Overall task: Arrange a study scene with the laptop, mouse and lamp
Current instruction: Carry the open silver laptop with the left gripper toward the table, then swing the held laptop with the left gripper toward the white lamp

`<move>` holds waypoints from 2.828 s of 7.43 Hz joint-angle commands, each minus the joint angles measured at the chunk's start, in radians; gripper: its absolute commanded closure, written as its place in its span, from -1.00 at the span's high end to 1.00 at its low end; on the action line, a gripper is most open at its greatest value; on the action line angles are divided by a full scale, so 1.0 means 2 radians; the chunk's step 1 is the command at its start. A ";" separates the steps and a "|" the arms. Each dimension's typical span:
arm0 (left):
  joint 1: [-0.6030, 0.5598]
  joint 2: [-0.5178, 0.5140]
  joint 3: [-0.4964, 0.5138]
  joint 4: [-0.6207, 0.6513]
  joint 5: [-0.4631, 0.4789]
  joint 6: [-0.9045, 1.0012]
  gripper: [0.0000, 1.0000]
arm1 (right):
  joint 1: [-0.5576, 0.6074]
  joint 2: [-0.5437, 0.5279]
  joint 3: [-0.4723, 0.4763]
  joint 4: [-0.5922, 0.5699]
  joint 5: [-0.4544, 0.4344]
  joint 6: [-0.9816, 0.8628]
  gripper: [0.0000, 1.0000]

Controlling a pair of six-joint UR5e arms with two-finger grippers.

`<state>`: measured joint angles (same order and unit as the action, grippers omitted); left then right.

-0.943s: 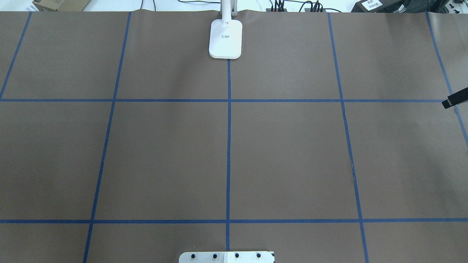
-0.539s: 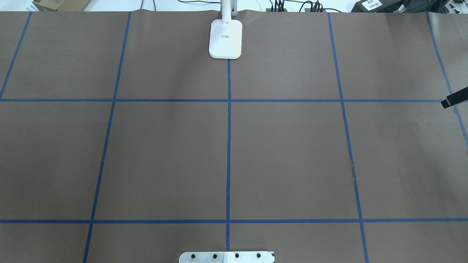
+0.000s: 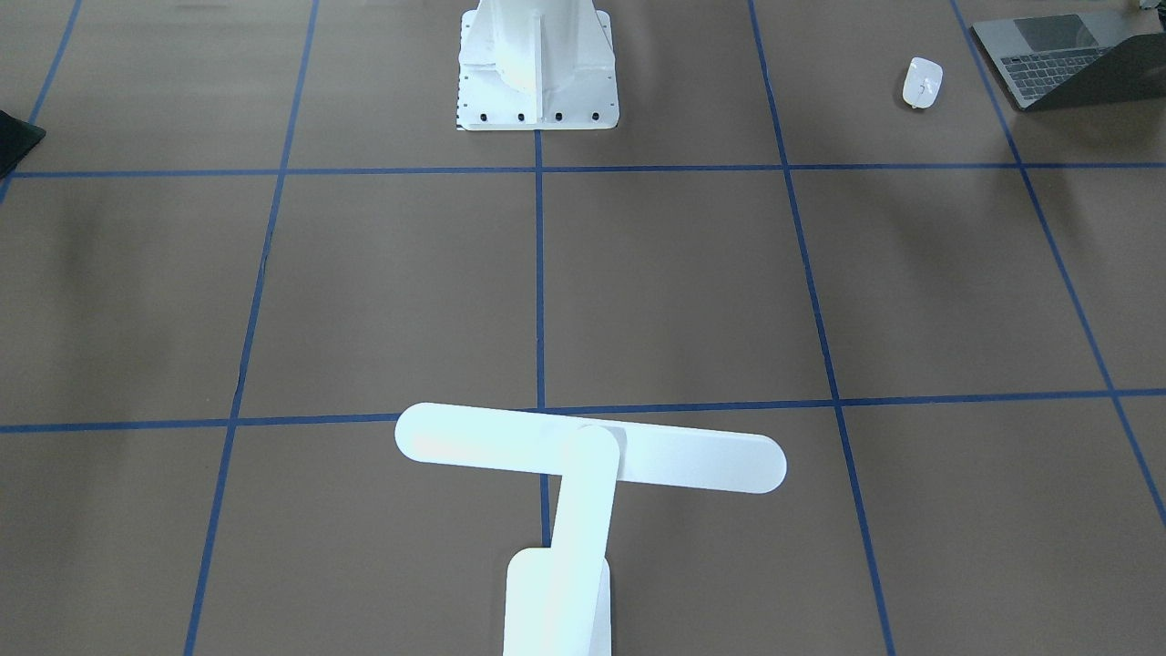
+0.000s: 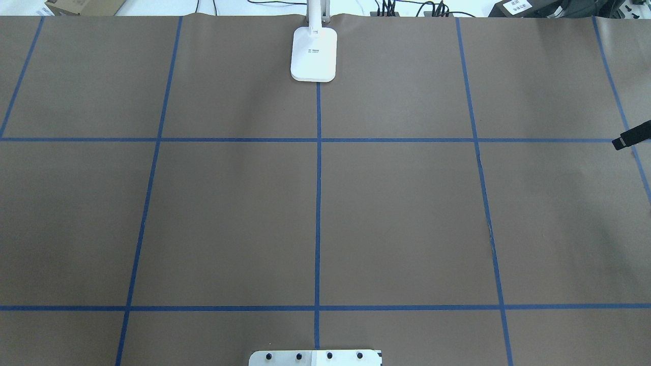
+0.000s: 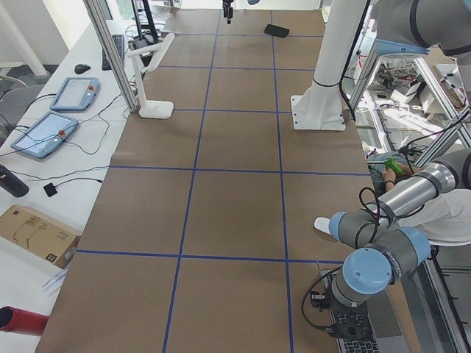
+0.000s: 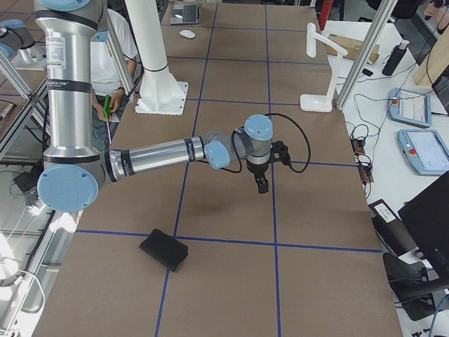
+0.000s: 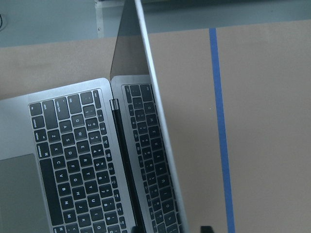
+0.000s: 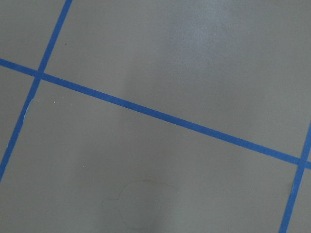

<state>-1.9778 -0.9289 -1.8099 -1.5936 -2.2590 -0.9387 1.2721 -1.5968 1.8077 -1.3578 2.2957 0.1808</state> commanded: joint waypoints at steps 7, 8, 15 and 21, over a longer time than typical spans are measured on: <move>0.043 -0.143 -0.063 0.094 -0.051 -0.012 -1.00 | 0.000 -0.002 -0.003 0.000 0.001 0.000 1.00; 0.077 -0.183 -0.057 0.094 -0.066 -0.054 -1.00 | 0.000 -0.005 -0.004 -0.001 -0.001 0.000 1.00; 0.337 -0.506 -0.101 0.181 -0.067 -0.420 -1.00 | -0.003 -0.003 -0.030 0.000 -0.003 -0.001 1.00; 0.561 -0.678 -0.114 0.185 0.018 -0.780 -1.00 | -0.002 -0.008 -0.044 -0.001 -0.004 -0.001 1.00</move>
<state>-0.9262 -2.2111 -2.0514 -1.2243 -2.2544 -2.3836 1.2663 -1.6083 1.7209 -1.3591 2.2867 0.1794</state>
